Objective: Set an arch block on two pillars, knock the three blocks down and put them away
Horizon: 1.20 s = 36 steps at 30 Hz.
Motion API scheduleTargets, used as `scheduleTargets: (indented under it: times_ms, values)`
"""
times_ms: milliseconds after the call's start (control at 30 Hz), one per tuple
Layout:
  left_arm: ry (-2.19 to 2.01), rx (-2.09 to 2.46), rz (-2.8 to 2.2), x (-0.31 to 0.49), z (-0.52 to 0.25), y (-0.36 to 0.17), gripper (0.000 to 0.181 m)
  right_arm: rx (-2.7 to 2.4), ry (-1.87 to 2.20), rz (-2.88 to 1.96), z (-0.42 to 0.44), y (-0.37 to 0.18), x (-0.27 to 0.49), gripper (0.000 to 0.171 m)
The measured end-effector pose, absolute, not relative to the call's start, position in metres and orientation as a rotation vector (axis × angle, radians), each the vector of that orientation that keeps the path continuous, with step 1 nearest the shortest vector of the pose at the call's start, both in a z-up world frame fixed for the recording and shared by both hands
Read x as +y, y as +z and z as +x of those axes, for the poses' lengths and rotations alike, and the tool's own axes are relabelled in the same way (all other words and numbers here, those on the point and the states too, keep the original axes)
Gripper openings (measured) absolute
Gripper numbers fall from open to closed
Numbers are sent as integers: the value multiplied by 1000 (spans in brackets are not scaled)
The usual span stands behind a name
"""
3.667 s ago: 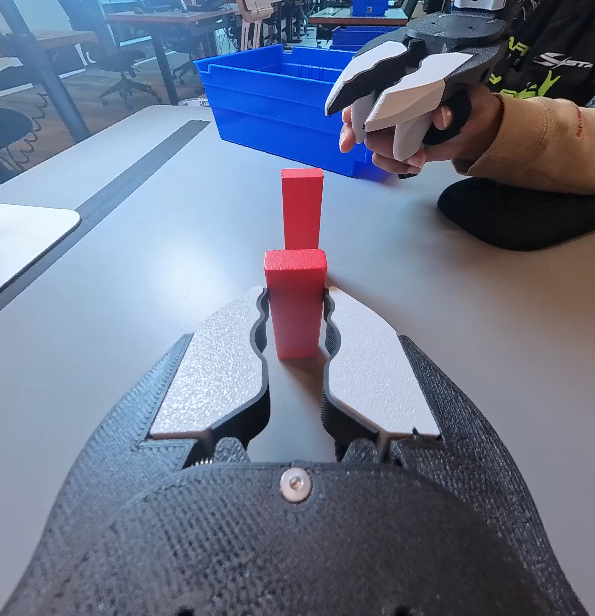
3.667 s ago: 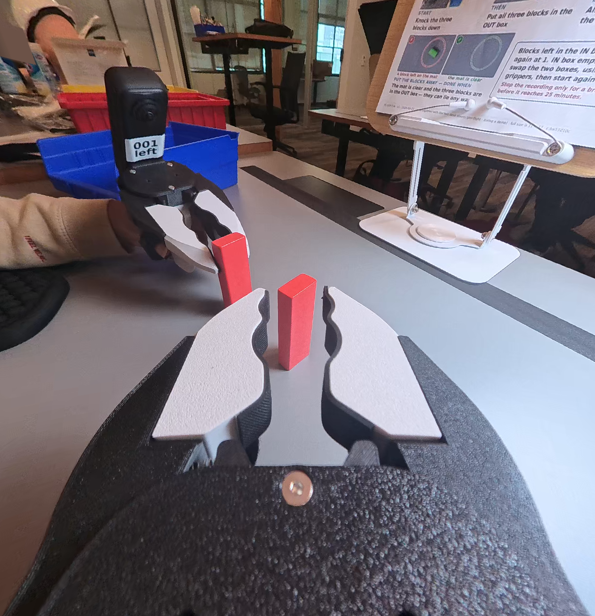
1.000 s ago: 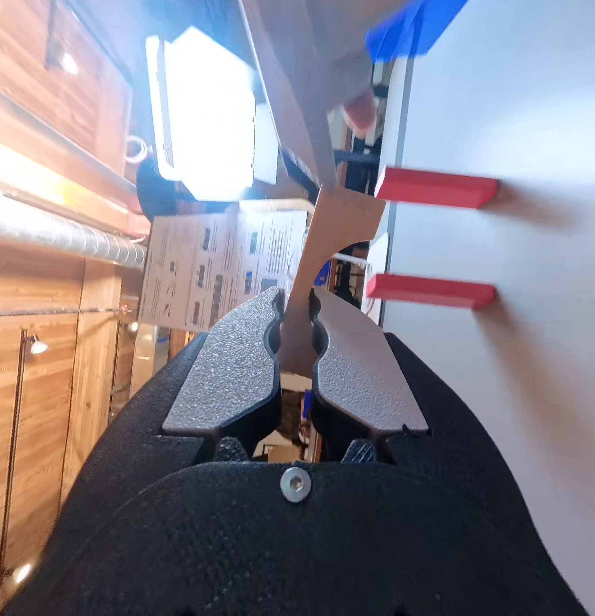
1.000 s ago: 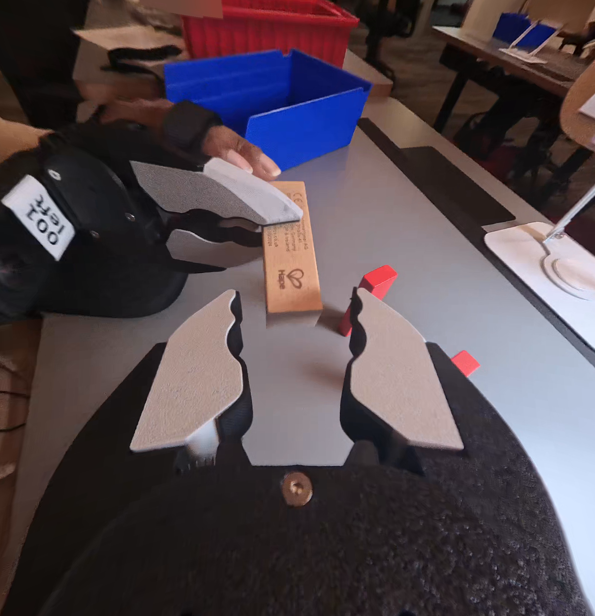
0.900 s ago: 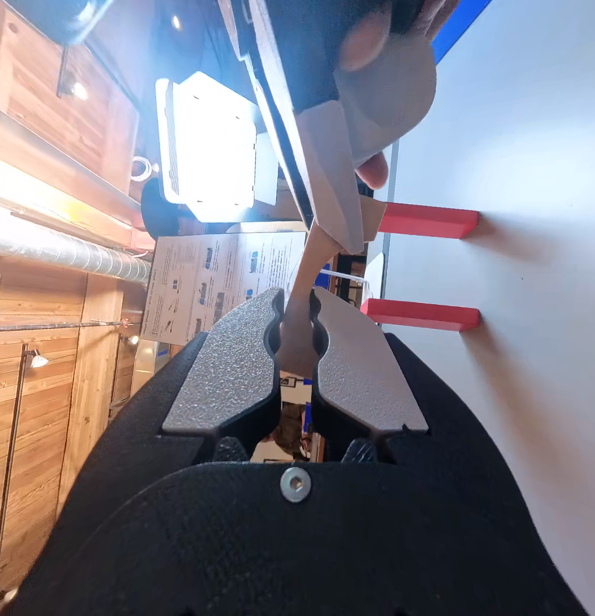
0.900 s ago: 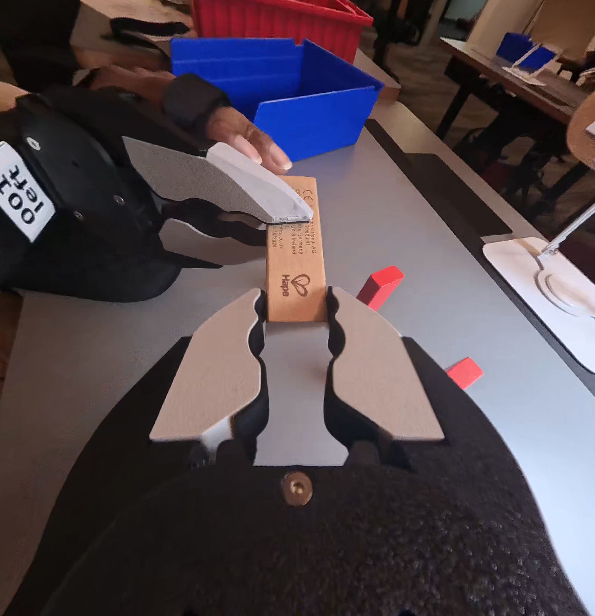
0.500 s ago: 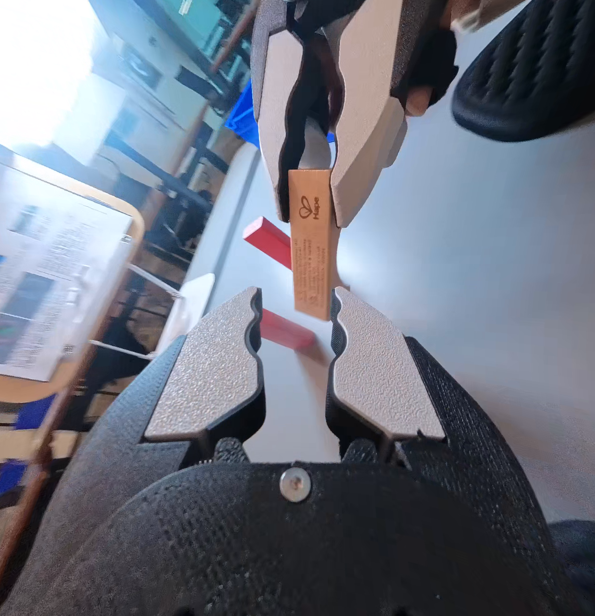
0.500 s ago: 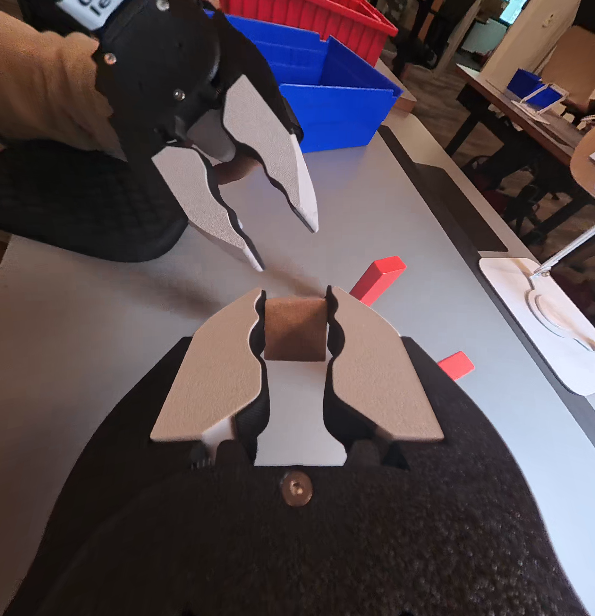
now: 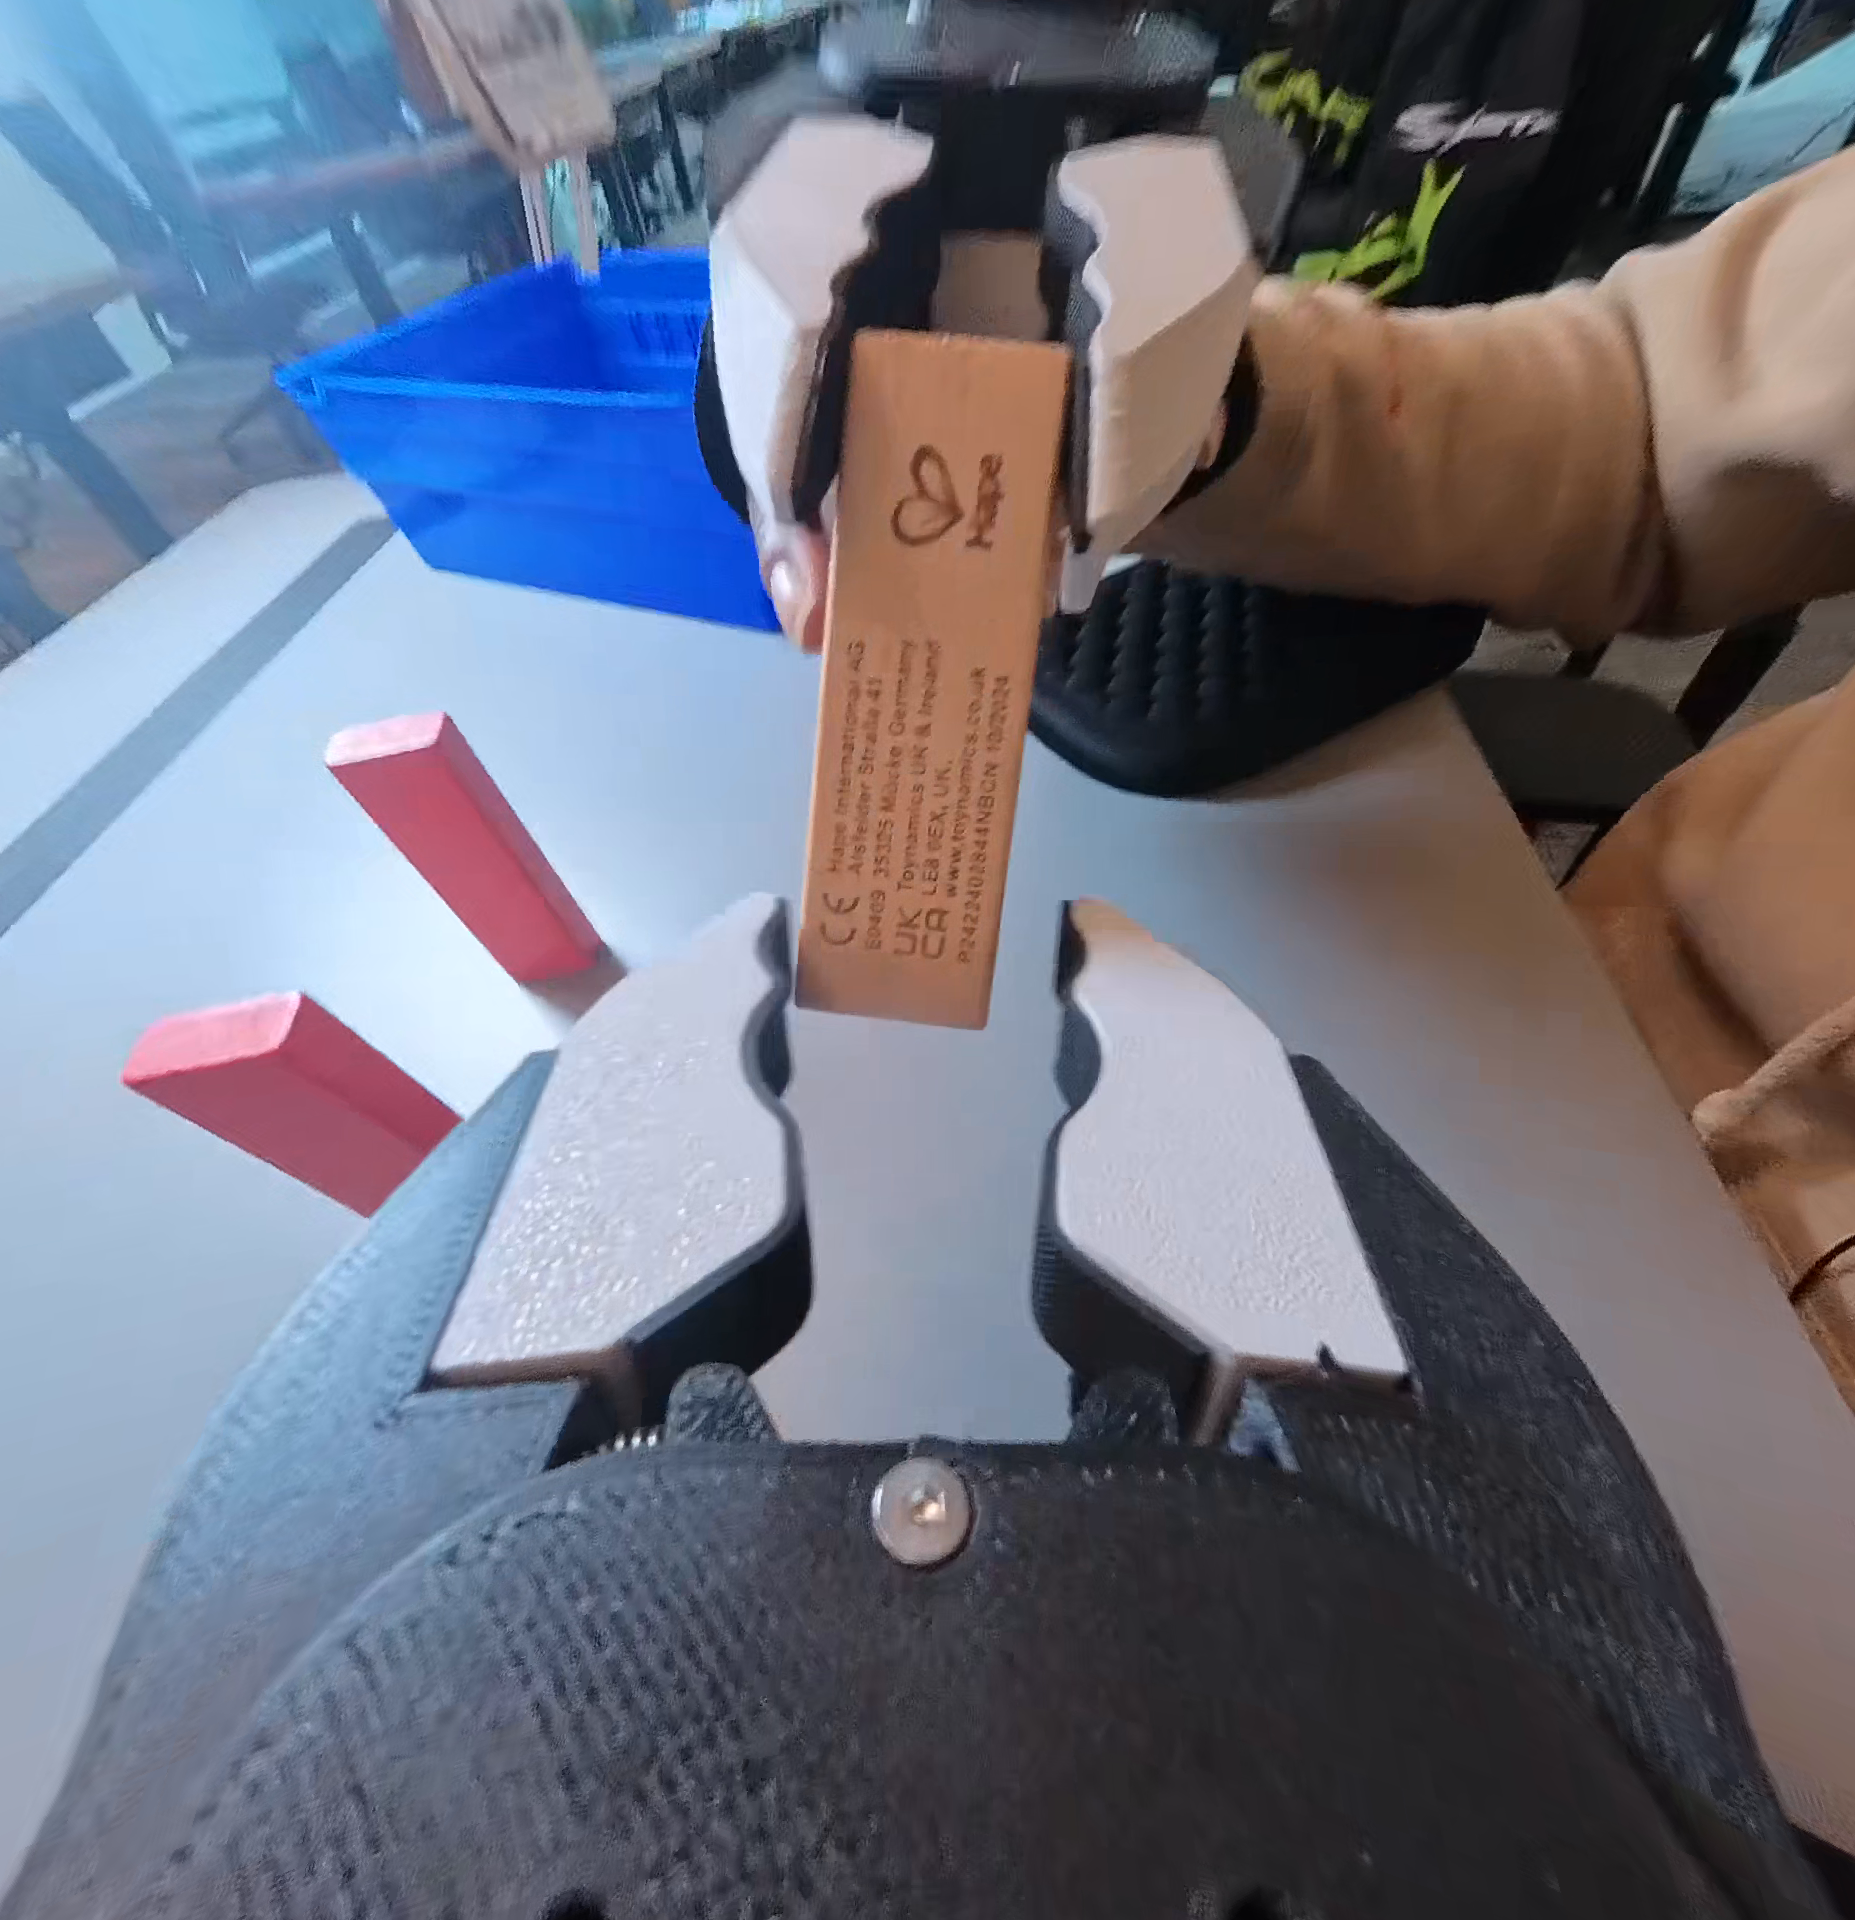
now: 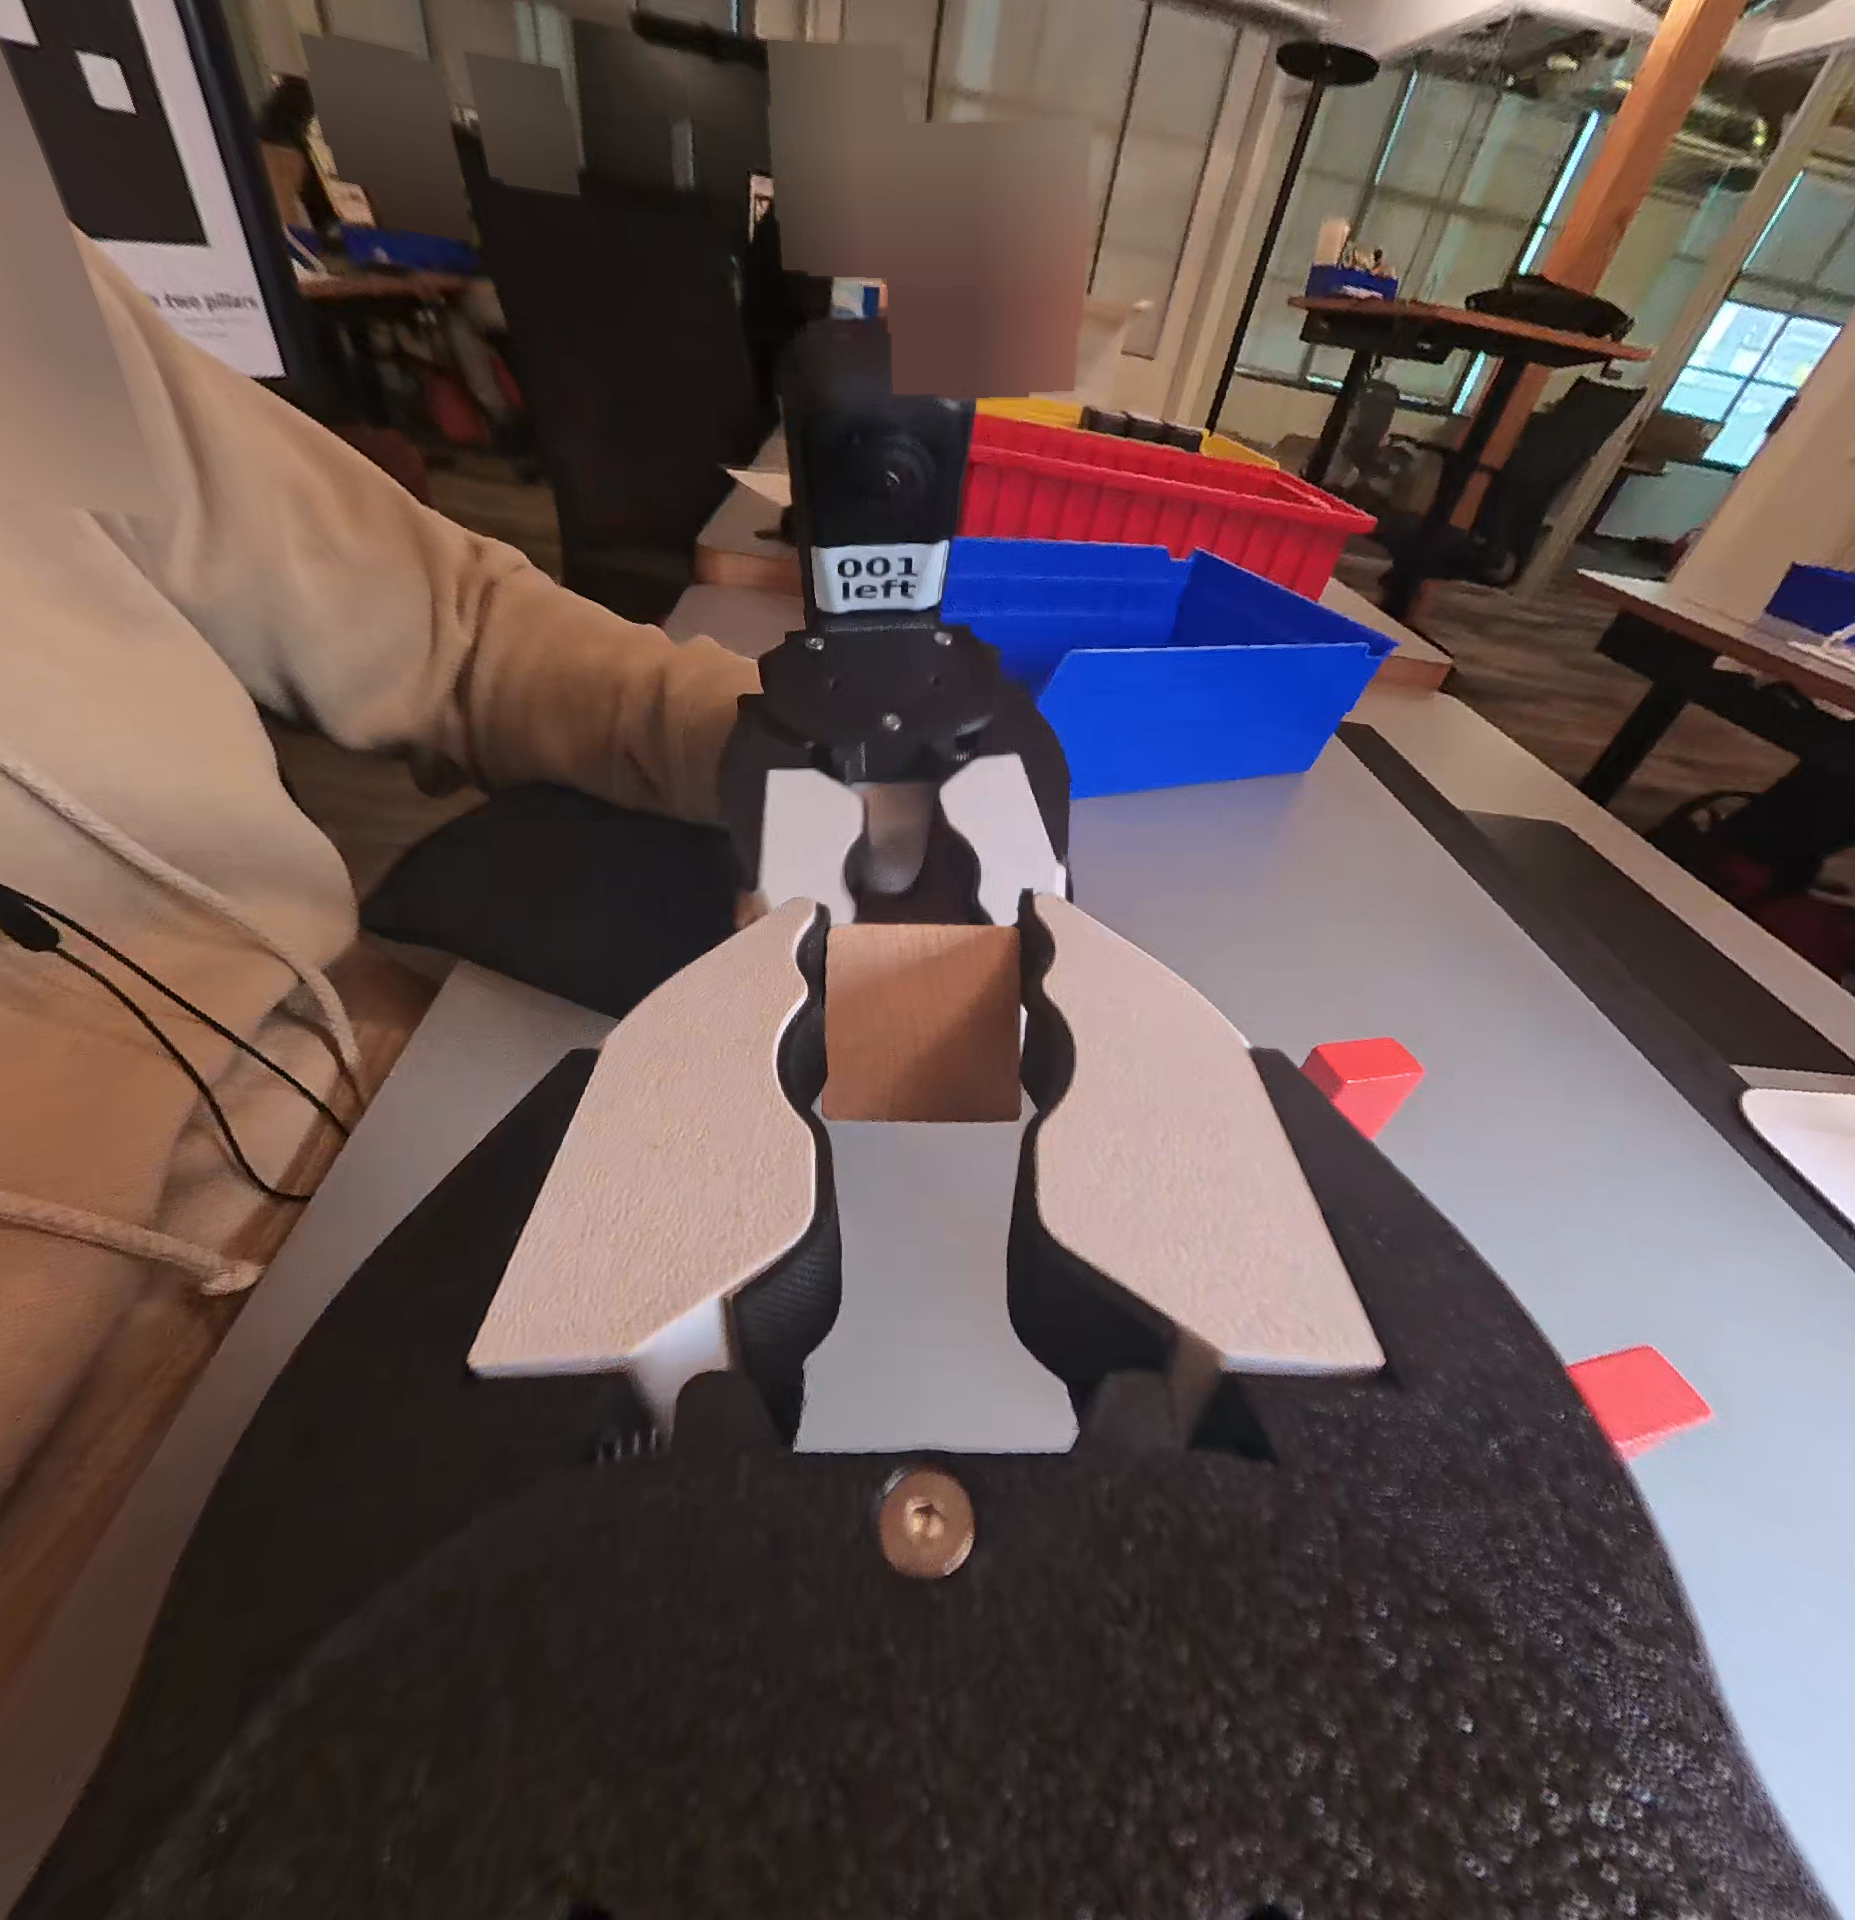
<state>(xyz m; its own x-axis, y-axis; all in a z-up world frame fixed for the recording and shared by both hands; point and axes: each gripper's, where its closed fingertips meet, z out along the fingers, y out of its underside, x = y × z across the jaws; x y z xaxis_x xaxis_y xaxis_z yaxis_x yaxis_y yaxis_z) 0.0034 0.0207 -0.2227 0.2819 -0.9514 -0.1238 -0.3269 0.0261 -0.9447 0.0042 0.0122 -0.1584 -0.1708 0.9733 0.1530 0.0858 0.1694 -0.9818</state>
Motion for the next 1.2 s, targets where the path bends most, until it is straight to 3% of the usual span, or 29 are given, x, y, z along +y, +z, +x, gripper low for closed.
scheduleTargets:
  times_ms: [33, 200, 500, 967, 1200]
  values:
    - [-732, 1216, -1485, 23, 1, -216, 36, -1475, 1163, -1073, 6, -158, 13, 34]
    - [-715, 1225, -1437, 15, -8, -195, 34, -1617, 1038, -1200, 18, -184, 23, 35]
    - [-571, 1335, -1565, 18, -7, -225, 35, -1865, 519, -1320, 11, -240, 32, 39]
    - [-500, 1318, -1587, 25, -6, -233, 34, -2096, 354, -1280, -1, -234, 30, 31]
    - [-594, 1090, -1511, 39, -17, -200, 40, -2216, 330, -1277, 1, -182, 54, 32]
